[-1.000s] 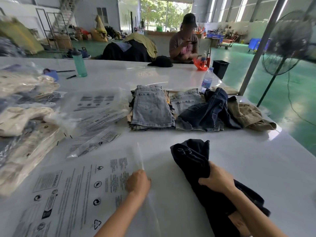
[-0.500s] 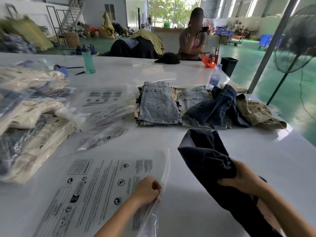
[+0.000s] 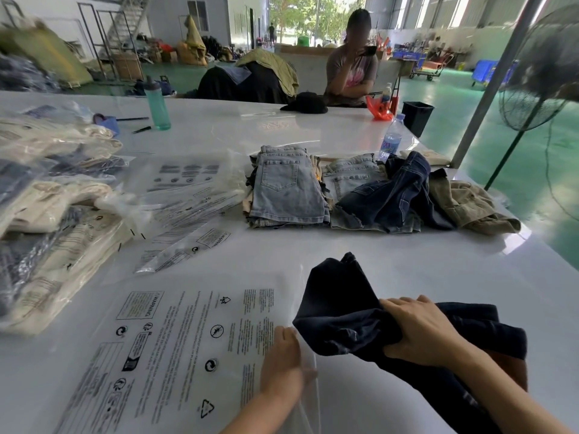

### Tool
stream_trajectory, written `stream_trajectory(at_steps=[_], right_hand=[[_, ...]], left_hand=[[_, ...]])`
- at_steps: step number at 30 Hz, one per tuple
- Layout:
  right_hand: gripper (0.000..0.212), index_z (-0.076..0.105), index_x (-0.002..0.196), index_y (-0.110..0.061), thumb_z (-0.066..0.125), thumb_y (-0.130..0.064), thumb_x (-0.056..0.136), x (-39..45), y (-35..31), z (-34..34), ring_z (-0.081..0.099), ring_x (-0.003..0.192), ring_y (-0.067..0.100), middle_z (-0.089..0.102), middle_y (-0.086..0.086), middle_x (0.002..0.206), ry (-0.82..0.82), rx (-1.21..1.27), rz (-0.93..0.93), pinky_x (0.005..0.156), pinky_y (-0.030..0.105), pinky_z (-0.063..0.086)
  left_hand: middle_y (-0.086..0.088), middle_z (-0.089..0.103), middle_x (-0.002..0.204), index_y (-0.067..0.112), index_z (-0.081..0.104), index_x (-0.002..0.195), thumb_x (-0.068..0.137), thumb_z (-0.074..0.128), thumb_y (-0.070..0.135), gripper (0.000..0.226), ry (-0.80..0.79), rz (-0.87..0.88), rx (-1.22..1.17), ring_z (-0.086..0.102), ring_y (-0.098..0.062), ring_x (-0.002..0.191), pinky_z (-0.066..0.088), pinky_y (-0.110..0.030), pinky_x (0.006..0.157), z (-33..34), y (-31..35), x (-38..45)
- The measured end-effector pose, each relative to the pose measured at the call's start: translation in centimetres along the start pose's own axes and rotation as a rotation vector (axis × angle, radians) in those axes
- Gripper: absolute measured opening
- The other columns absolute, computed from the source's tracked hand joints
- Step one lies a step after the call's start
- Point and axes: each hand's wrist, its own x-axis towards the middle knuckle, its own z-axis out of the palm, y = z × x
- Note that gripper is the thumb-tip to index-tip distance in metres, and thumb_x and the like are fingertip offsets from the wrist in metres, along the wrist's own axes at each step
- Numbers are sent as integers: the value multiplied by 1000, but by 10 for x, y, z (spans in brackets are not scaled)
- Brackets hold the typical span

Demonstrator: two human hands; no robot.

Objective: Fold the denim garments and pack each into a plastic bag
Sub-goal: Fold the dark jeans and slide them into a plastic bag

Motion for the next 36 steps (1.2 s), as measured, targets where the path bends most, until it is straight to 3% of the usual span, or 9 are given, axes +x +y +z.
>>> stream_trajectory(at_steps=[4, 8, 11, 14, 23, 26, 29, 31, 36], right_hand=[[53, 45, 116, -27, 47, -58, 73, 3, -19, 11, 56, 98, 18, 56, -9, 103, -5, -150, 28, 72, 31, 25], [54, 47, 121, -22, 59, -46, 74, 3, -36, 13, 57, 91, 24, 58, -1, 101, 7, -245, 46, 71, 34, 26], [56, 67, 80, -17, 86, -44, 35, 2, -48, 7, 54, 51, 21, 56, 1, 62, 45, -310, -11, 53, 31, 36], [49, 66, 72, -15, 84, -25, 27, 0, -62, -1, 49, 45, 21, 52, 2, 56, 191, -299, -51, 48, 31, 36], [55, 62, 65, -22, 82, -46, 20, 8, -96, -1, 49, 44, 16, 51, -1, 52, -17, -259, -168, 49, 28, 26], [51, 65, 83, -19, 76, -58, 51, 24, -106, -6, 60, 64, 23, 63, 3, 73, -93, -289, -197, 65, 34, 42], [43, 54, 119, -13, 54, -40, 85, 43, -111, -9, 55, 108, 30, 60, 12, 117, -103, -193, -237, 97, 44, 34], [37, 60, 111, -14, 59, -38, 82, 57, -113, -15, 59, 100, 24, 64, 7, 106, -20, -241, -267, 93, 38, 39], [21, 43, 114, -17, 43, -23, 94, 92, -125, -14, 56, 107, 29, 60, 11, 113, -332, -109, -250, 101, 41, 33]], left_hand=[[-1, 56, 112, 8, 56, 119, 73, 69, -3, 48, 127, 39, -326, 60, -29, 101, 48, -23, 79, -21, -4, -3], [11, 53, 119, 10, 54, 127, 79, 58, -7, 51, 276, 148, -277, 62, -38, 95, 51, -38, 85, -54, -7, -3], [2, 48, 131, 8, 46, 135, 84, 53, -3, 53, 259, 243, -141, 59, -24, 108, 40, -13, 95, -67, 3, 0], [-6, 30, 150, 5, 26, 147, 88, 44, -2, 62, 222, 233, 37, 43, -15, 130, 14, 1, 93, -69, 16, 2], [0, 4, 160, 12, 5, 152, 90, 38, 4, 71, 213, 343, 190, 35, -13, 137, 39, -16, 100, -72, 41, -5], [2, 0, 160, 13, 5, 152, 88, 36, 3, 72, 120, 381, 177, 47, -17, 128, 40, -19, 99, -66, 49, -14], [6, -1, 160, 14, 9, 152, 83, 36, 3, 75, 50, 398, 168, 55, -20, 119, 41, -24, 99, -62, 52, -21], [8, -1, 160, 15, 10, 153, 81, 38, 5, 78, 27, 385, 147, 53, -18, 121, 40, -22, 99, -63, 49, -24], [10, -12, 158, 18, 4, 153, 78, 44, 5, 86, -24, 302, 210, 57, -20, 114, 45, -26, 94, -66, 42, -24]])
